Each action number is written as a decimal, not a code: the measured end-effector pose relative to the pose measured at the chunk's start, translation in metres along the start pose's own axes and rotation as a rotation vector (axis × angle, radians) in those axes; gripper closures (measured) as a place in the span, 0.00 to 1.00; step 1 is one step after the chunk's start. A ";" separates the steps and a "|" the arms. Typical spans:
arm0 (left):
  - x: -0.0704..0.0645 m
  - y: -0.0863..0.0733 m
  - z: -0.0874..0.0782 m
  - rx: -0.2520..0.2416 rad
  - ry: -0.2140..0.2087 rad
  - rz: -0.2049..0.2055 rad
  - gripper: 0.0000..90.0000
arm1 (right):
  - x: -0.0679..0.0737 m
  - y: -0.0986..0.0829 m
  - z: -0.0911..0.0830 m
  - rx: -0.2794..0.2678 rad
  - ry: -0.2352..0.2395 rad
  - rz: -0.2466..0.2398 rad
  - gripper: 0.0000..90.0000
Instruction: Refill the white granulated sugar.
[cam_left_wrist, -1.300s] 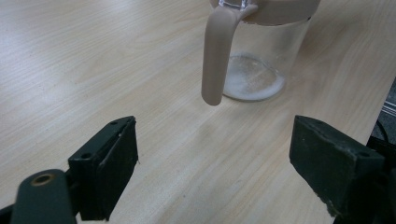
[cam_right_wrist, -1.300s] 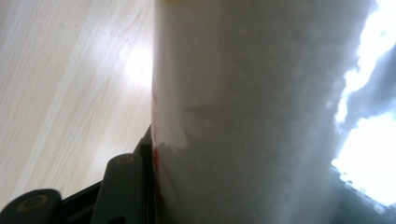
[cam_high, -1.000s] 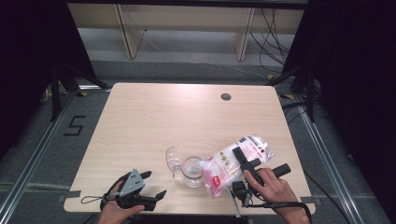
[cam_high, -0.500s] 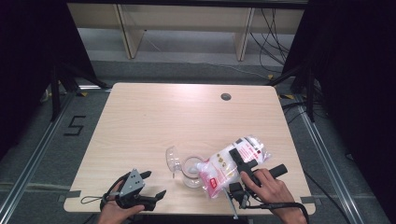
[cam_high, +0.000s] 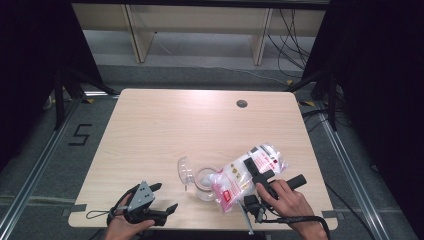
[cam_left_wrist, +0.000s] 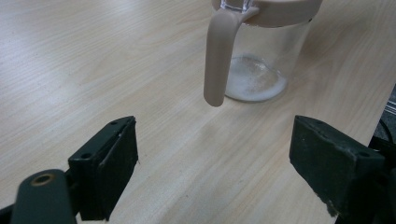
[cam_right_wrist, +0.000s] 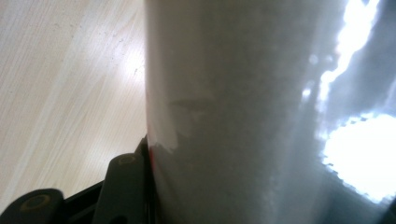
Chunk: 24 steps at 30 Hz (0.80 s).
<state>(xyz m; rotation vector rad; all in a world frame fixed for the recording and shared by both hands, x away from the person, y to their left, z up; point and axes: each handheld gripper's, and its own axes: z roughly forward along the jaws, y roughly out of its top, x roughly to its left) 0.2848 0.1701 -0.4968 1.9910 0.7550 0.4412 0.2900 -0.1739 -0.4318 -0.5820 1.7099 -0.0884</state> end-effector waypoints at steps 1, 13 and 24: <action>0.000 0.000 0.000 0.000 0.001 0.000 0.17 | 0.000 0.000 0.000 0.005 0.004 -0.007 0.57; -0.001 0.000 0.000 -0.012 0.002 -0.012 0.17 | 0.001 0.000 0.001 0.001 0.003 0.001 0.59; 0.000 0.000 0.000 0.004 0.003 0.002 0.17 | 0.009 -0.001 0.002 -0.002 -0.008 0.089 0.59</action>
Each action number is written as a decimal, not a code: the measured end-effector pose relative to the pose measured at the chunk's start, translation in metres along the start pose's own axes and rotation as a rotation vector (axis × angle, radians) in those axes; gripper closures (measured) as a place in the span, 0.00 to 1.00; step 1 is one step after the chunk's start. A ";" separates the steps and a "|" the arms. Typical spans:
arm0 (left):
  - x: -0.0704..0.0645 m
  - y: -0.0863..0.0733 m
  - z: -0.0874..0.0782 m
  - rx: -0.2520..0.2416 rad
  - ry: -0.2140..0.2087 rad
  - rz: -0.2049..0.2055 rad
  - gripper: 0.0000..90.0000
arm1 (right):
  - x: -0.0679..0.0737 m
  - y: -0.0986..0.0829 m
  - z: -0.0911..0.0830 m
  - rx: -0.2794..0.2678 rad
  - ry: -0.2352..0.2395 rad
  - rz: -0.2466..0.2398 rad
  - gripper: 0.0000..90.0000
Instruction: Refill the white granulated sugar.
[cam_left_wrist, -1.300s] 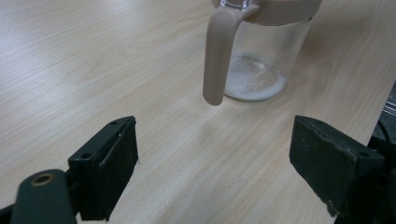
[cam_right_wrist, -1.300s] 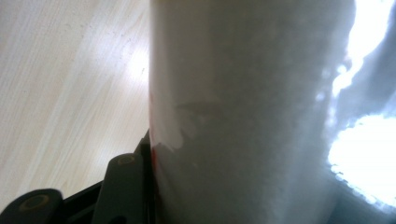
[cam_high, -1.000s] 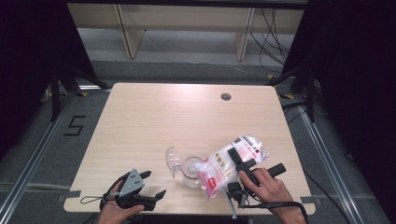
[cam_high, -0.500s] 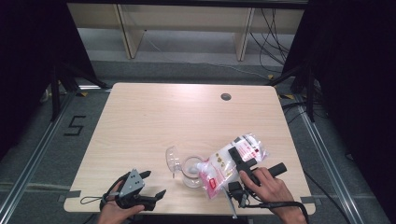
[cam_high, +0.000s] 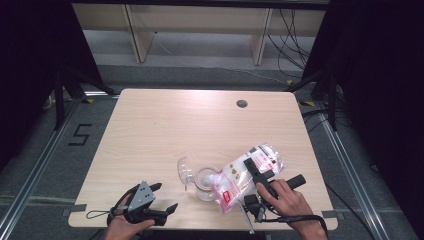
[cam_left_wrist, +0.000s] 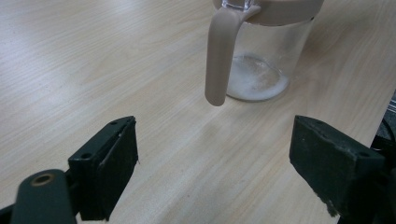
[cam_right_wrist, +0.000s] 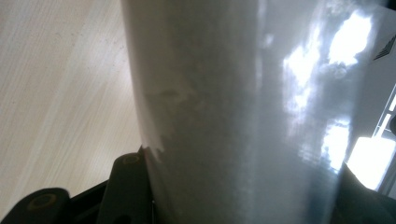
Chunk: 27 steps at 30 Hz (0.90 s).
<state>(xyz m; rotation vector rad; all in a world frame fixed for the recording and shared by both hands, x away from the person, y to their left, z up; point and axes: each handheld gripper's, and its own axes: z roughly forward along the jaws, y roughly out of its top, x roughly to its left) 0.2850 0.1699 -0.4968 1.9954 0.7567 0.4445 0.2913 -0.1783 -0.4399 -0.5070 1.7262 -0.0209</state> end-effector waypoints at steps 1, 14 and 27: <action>0.000 0.000 0.000 0.000 0.000 0.002 0.17 | -0.002 0.000 0.001 -0.008 -0.005 -0.024 0.59; 0.000 0.000 0.000 -0.001 -0.001 -0.001 0.17 | -0.002 -0.004 0.003 -0.005 -0.001 0.010 0.60; -0.001 0.000 0.000 0.000 0.000 -0.003 0.17 | -0.004 -0.006 -0.005 0.008 -0.011 0.001 0.60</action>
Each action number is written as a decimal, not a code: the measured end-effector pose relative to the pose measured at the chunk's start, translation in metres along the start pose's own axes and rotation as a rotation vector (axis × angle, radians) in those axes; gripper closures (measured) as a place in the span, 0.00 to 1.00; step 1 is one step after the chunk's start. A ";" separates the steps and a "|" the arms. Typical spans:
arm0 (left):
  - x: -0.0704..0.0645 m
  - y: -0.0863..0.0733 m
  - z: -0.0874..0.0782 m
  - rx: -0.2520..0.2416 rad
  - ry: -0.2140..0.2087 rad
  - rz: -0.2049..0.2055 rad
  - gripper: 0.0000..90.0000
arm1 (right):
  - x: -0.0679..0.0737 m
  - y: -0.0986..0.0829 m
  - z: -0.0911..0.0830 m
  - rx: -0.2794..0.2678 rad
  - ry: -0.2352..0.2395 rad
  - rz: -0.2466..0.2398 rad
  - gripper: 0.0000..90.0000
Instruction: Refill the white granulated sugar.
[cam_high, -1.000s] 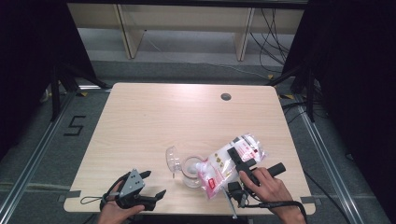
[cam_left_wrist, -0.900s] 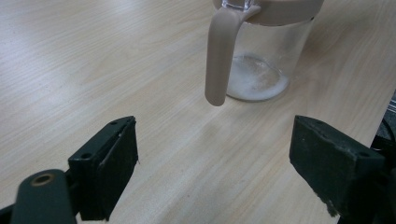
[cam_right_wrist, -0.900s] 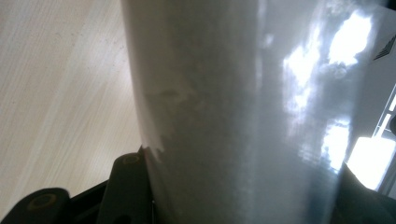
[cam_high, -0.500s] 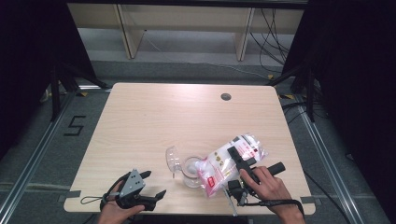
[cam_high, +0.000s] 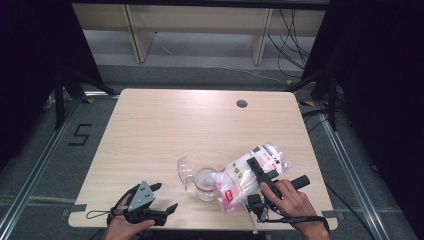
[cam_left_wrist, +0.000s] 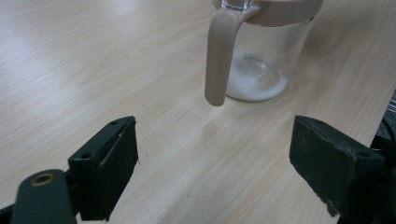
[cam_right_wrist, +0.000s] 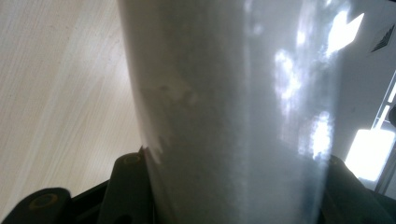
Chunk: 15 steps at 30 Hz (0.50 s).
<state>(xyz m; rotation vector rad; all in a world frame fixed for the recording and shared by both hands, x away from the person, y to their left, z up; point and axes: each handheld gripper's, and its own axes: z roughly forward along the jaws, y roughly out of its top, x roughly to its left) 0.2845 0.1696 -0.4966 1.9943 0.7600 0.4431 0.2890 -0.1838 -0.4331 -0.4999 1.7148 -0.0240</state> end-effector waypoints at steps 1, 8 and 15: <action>0.000 0.000 0.000 0.003 -0.002 0.004 0.17 | -0.003 0.001 0.001 -0.023 -0.015 -0.034 0.60; -0.003 0.000 0.000 -0.004 0.005 -0.019 0.17 | -0.001 0.005 0.001 -0.023 -0.002 0.001 0.60; -0.002 0.000 0.001 -0.006 -0.004 0.002 0.17 | -0.001 0.006 0.003 -0.019 -0.002 0.007 0.60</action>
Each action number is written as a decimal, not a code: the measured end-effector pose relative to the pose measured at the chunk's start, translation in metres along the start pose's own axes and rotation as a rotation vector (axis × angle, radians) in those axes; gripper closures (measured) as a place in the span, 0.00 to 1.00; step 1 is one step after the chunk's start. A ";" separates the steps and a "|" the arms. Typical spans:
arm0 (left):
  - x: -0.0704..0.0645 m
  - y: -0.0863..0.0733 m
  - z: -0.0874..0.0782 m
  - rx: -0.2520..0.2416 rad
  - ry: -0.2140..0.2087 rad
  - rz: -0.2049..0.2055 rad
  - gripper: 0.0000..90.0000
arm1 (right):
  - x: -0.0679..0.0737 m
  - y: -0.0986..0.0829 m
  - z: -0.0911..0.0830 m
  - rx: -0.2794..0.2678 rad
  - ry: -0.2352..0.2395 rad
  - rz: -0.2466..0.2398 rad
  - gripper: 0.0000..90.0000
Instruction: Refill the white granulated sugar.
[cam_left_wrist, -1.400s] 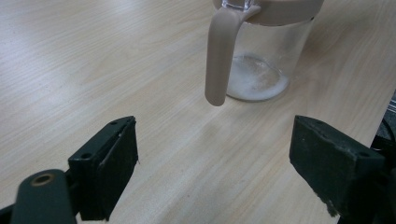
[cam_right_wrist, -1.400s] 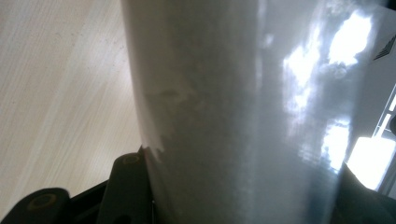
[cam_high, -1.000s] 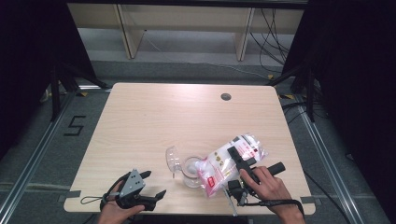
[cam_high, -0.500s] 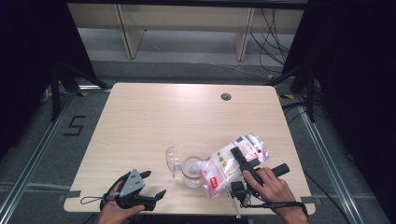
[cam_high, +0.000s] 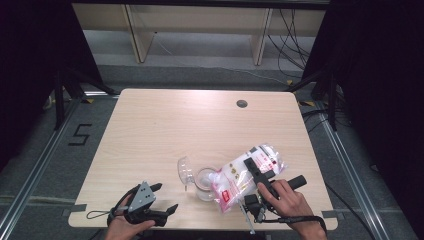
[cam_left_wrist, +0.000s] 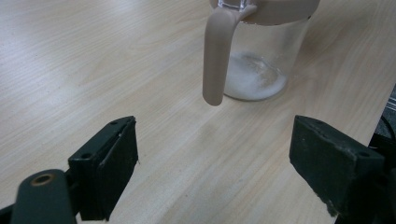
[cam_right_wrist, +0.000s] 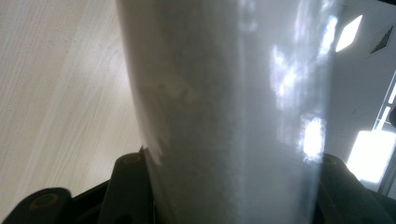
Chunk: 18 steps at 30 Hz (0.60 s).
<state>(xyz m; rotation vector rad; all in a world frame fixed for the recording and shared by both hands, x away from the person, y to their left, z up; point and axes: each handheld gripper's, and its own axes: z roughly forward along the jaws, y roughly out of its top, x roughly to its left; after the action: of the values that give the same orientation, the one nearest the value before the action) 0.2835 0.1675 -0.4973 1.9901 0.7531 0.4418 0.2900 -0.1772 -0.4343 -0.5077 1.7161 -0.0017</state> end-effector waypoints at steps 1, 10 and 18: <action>0.000 0.000 0.000 0.001 -0.001 0.001 0.17 | 0.001 0.000 0.001 0.001 0.006 0.005 0.60; 0.003 0.000 -0.002 0.016 0.008 0.009 0.17 | 0.001 -0.002 -0.002 0.014 0.003 -0.011 0.60; 0.002 0.000 -0.002 0.012 0.008 0.005 0.17 | -0.006 0.000 -0.001 -0.017 -0.017 -0.024 0.60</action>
<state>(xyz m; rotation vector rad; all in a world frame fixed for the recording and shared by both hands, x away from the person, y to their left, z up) 0.2839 0.1701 -0.4961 2.0023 0.7577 0.4493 0.2894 -0.1755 -0.4288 -0.5397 1.6949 -0.0004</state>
